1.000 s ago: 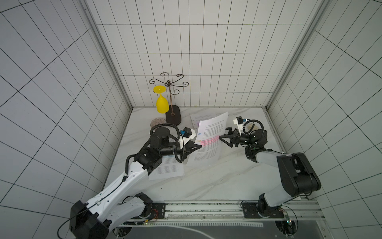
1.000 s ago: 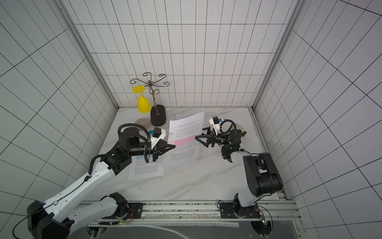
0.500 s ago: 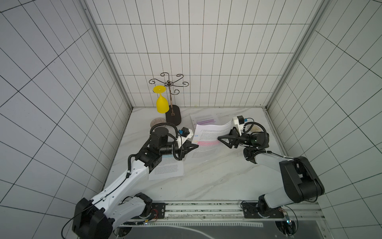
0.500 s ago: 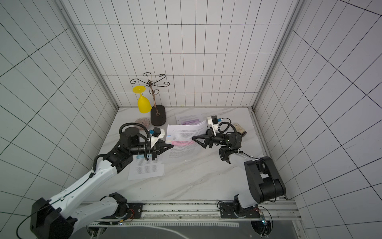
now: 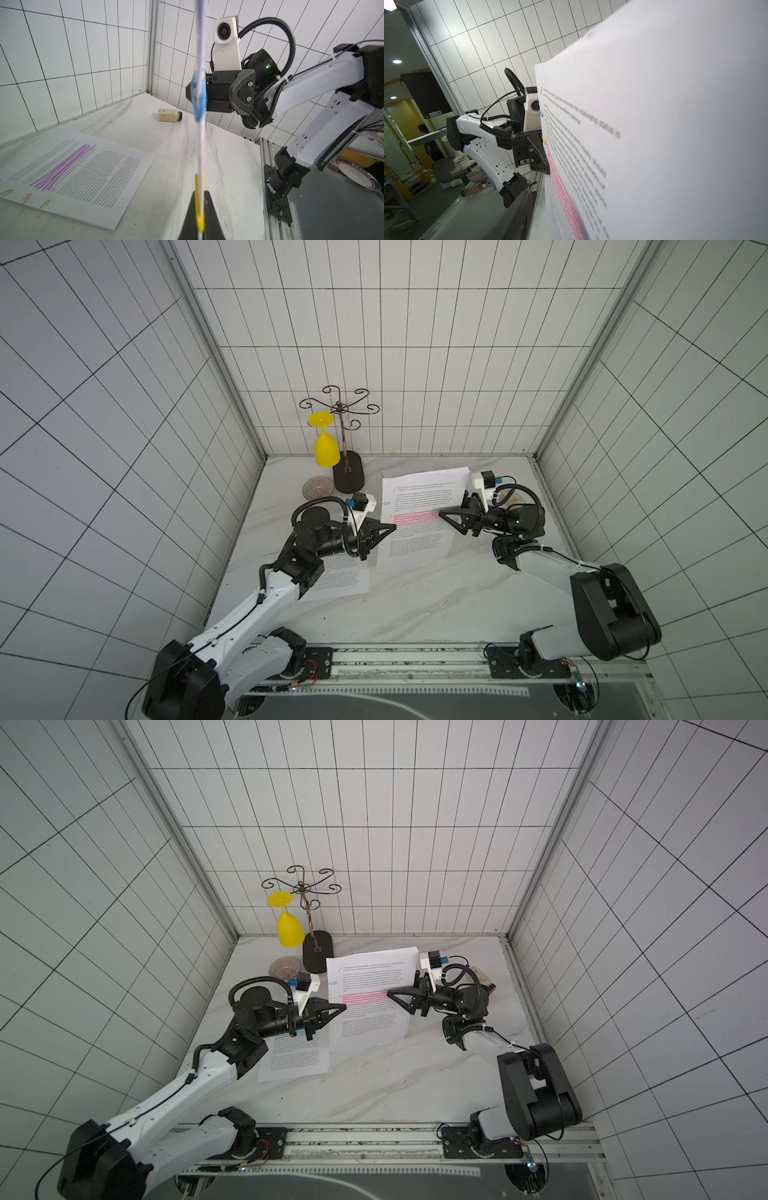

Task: Unclip the paperclips from the documents
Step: Pick up the document from the center of the board, then remove the paper clip from the document.

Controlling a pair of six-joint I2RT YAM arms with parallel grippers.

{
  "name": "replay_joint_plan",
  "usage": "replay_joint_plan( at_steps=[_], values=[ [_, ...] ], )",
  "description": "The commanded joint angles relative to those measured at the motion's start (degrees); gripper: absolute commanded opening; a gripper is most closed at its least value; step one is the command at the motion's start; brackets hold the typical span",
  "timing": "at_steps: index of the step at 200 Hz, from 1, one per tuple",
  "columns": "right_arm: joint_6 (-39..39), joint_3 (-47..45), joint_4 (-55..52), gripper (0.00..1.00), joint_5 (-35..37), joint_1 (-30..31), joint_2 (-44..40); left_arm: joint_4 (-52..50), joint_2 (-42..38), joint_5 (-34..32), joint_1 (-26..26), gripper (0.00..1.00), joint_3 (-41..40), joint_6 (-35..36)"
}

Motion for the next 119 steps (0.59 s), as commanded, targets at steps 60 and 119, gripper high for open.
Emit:
replay_joint_plan(
  at_steps=[60, 119],
  values=[
    [-1.2, 5.5, -7.6, 0.36, 2.4, 0.1, -3.2, 5.6, 0.6, -0.3, 0.4, 0.0, -2.5, -5.4],
    [-11.8, 7.5, -30.0, 0.0, 0.0, 0.2, -7.1, 4.8, 2.5, 0.5, 0.4, 0.18, -2.2, -4.3]
  ],
)
